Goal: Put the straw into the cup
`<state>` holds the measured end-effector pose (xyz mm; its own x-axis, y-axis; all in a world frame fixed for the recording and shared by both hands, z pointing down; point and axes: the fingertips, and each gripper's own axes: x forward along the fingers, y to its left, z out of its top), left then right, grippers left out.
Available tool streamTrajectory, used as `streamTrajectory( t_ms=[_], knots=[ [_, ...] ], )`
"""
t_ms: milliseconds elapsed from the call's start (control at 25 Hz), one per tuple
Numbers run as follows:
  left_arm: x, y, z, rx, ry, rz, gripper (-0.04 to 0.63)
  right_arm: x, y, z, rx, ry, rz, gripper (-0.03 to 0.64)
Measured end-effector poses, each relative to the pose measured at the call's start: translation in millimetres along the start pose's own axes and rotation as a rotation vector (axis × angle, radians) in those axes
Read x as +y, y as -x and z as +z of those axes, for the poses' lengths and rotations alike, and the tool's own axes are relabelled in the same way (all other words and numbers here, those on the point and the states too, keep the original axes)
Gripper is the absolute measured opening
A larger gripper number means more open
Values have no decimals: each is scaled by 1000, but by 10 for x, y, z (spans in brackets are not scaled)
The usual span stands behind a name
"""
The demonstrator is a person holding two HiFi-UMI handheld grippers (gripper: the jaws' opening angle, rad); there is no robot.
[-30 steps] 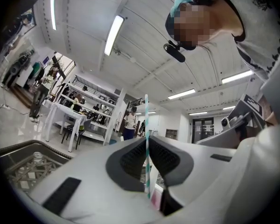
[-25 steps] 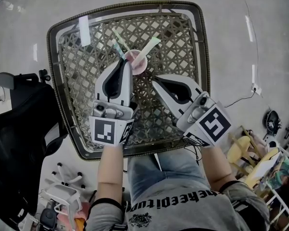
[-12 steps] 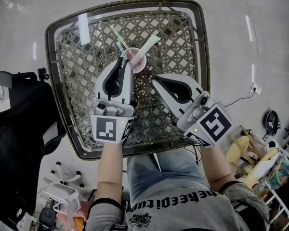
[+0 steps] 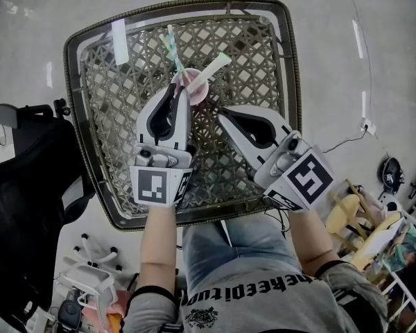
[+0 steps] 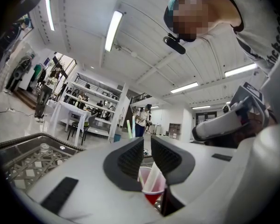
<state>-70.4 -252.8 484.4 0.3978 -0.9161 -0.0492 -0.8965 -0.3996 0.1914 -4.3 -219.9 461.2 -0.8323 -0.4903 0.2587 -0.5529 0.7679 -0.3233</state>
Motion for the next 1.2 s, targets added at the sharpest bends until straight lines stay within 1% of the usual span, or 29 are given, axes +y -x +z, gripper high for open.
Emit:
streamTrajectory(
  t_ms=[320, 480, 720, 920, 1080, 1200],
  knots=[
    [-53, 56, 180, -4, 5, -26, 44, 107, -9, 140, -20, 15, 4, 12],
    [-92, 115, 327, -4, 7, -48, 44, 218, -18, 234, -35, 34, 8, 12],
    [-250, 270, 593, 22, 5, -97, 44, 430, 37, 381, -42, 65, 8, 12],
    [-367, 415, 863, 33, 15, -121, 43, 601, 143, 536, -51, 82, -9, 12],
    [-460, 506, 1052, 43, -7, -147, 43, 713, 214, 641, -67, 99, -22, 12],
    [-544, 579, 1176, 53, -40, -170, 43, 799, 277, 720, -88, 111, -34, 12]
  ],
)
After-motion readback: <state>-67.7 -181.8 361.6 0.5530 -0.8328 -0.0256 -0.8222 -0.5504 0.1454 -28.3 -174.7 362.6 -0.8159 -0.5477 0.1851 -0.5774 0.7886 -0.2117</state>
